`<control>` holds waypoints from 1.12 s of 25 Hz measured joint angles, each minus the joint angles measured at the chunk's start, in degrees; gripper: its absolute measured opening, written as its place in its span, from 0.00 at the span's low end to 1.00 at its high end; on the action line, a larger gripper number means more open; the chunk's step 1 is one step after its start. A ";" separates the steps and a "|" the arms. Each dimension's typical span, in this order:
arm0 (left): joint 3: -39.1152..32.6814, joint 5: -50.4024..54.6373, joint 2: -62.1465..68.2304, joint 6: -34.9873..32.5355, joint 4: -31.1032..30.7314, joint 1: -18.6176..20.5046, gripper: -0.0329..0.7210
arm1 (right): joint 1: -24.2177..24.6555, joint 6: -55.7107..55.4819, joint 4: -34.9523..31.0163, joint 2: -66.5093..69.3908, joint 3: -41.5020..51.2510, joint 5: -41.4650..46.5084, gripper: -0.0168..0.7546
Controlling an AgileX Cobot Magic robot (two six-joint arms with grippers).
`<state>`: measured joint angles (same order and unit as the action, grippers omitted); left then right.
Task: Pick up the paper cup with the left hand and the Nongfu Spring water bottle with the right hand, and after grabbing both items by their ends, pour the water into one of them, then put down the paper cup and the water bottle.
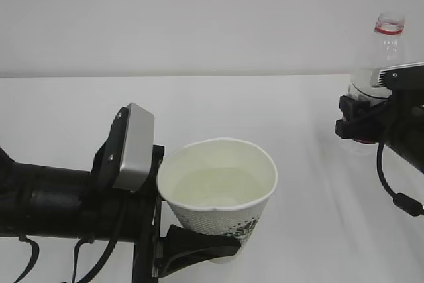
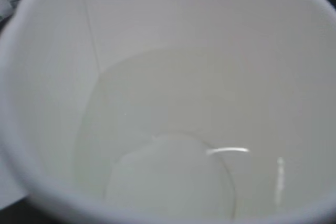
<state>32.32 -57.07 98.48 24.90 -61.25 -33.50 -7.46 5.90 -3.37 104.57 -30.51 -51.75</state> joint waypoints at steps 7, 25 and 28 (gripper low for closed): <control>0.00 0.12 0.00 0.00 0.00 0.00 0.70 | 0.00 -0.70 0.27 4.52 -2.41 -2.26 0.58; 0.00 0.24 0.00 0.00 0.46 0.00 0.70 | 0.00 -0.80 1.71 11.45 -8.76 -2.57 0.58; 0.00 0.24 0.00 0.00 0.46 0.00 0.70 | 0.00 -0.80 1.71 11.54 -8.76 -2.61 0.58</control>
<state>32.32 -56.83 98.48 24.90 -60.79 -33.50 -7.46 5.10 -1.66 116.11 -39.27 -54.36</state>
